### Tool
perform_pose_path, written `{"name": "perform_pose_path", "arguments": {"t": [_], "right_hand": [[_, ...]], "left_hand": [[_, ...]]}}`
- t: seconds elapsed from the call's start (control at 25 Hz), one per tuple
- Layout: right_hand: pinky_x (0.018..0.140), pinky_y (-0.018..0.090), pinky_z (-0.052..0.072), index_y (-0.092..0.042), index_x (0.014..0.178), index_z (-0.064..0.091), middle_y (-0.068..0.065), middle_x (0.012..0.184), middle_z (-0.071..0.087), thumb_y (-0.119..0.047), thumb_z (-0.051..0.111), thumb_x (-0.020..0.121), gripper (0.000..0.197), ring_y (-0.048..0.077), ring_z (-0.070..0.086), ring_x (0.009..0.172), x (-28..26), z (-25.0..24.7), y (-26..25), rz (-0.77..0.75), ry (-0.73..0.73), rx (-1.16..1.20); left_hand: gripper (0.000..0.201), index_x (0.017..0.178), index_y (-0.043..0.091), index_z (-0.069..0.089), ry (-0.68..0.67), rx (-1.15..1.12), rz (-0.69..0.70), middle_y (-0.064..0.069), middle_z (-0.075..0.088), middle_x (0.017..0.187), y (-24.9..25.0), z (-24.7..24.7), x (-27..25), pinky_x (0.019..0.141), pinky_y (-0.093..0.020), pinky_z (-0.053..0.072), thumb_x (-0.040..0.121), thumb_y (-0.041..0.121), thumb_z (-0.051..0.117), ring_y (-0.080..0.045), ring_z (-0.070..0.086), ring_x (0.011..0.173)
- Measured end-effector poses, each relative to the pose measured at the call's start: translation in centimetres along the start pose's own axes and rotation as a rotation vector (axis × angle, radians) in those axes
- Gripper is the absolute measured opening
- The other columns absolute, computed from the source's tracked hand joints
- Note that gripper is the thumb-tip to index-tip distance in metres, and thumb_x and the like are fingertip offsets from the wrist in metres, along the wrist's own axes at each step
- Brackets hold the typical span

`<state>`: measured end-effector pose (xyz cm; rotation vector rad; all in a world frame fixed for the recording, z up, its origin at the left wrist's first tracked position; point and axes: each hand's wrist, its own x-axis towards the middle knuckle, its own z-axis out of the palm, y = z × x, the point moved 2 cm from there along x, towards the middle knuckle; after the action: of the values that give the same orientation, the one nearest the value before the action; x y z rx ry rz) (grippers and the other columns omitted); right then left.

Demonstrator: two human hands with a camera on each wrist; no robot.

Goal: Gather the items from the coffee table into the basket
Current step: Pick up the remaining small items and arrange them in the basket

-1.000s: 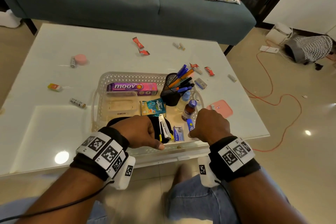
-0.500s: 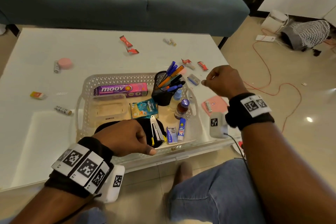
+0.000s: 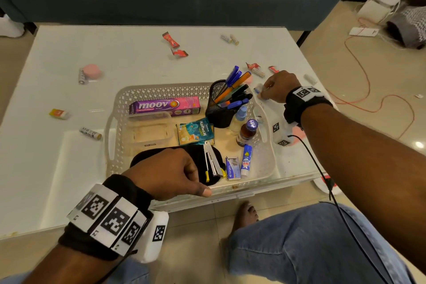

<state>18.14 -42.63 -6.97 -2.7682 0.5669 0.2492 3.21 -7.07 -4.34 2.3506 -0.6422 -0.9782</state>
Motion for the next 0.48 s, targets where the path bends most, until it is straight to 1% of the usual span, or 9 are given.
{"name": "perform_pose_path", "arguments": {"t": [0.04,0.12,0.2,0.24,0.28,0.36,0.44,0.48], "right_hand": [[0.080,0.034,0.054,-0.009,0.104,0.078,0.010,0.107,0.075,-0.030,0.086,0.078,0.034,0.025,0.066,0.095,-0.1,0.0,0.1,0.016,0.016,0.029],[0.081,0.038,0.057,-0.010,0.098,0.079,0.009,0.100,0.076,-0.038,0.085,0.079,0.035,0.027,0.069,0.096,-0.8,-0.7,0.3,0.048,0.081,0.108],[0.080,0.038,0.058,-0.011,0.093,0.080,0.007,0.094,0.077,-0.040,0.082,0.081,0.032,0.025,0.070,0.093,-2.6,-2.4,-0.1,0.023,0.190,0.194],[0.078,0.036,0.058,-0.011,0.092,0.081,0.006,0.093,0.077,-0.039,0.079,0.082,0.029,0.023,0.070,0.091,-4.1,-3.4,-0.5,-0.013,0.246,0.236],[0.076,0.033,0.057,-0.012,0.093,0.081,0.005,0.091,0.077,-0.038,0.077,0.084,0.027,0.020,0.070,0.088,-5.9,-4.4,-1.0,-0.048,0.289,0.278],[0.074,0.027,0.056,-0.016,0.103,0.078,-0.001,0.088,0.077,-0.040,0.073,0.088,0.029,0.013,0.071,0.083,-10.3,-6.1,-2.5,-0.125,0.323,0.369],[0.072,0.022,0.056,-0.021,0.113,0.071,-0.005,0.084,0.077,-0.043,0.072,0.090,0.032,0.007,0.072,0.078,-14.8,-7.1,-4.4,-0.208,0.279,0.476],[0.071,0.021,0.056,-0.023,0.115,0.069,-0.004,0.081,0.078,-0.041,0.072,0.092,0.030,0.006,0.073,0.076,-16.8,-7.2,-5.4,-0.235,0.225,0.548]], "left_hand": [[0.038,0.078,0.022,0.079,-0.003,0.002,-0.003,0.011,0.075,0.078,0.0,0.0,0.0,0.069,-0.018,0.050,0.075,0.060,0.078,-0.001,0.069,0.077],[0.039,0.078,0.023,0.078,-0.012,0.001,-0.005,0.011,0.075,0.078,-0.1,0.0,0.1,0.070,-0.018,0.051,0.075,0.061,0.077,-0.002,0.069,0.077],[0.039,0.077,0.023,0.078,-0.014,-0.002,0.000,0.011,0.075,0.079,-0.2,-0.1,-0.1,0.068,-0.018,0.050,0.074,0.061,0.078,-0.002,0.068,0.076],[0.038,0.078,0.023,0.078,-0.014,-0.010,0.006,0.011,0.075,0.079,-0.1,-0.2,-0.1,0.067,-0.017,0.050,0.074,0.061,0.078,-0.002,0.068,0.075],[0.036,0.078,0.023,0.077,-0.010,-0.022,0.013,0.010,0.075,0.080,-0.2,-0.2,-0.1,0.066,-0.017,0.049,0.074,0.059,0.079,-0.001,0.068,0.074],[0.034,0.081,0.024,0.076,0.012,-0.043,0.032,0.008,0.075,0.082,-0.1,-0.4,-0.1,0.065,-0.018,0.051,0.071,0.057,0.083,-0.003,0.068,0.075],[0.035,0.088,0.026,0.074,0.053,-0.105,0.048,0.006,0.074,0.083,0.0,-0.6,-0.4,0.070,-0.026,0.059,0.070,0.053,0.086,-0.009,0.071,0.075],[0.037,0.095,0.026,0.072,0.082,-0.169,0.056,0.005,0.074,0.084,0.2,-0.8,-0.5,0.072,-0.032,0.062,0.070,0.049,0.087,-0.013,0.072,0.073]]}}
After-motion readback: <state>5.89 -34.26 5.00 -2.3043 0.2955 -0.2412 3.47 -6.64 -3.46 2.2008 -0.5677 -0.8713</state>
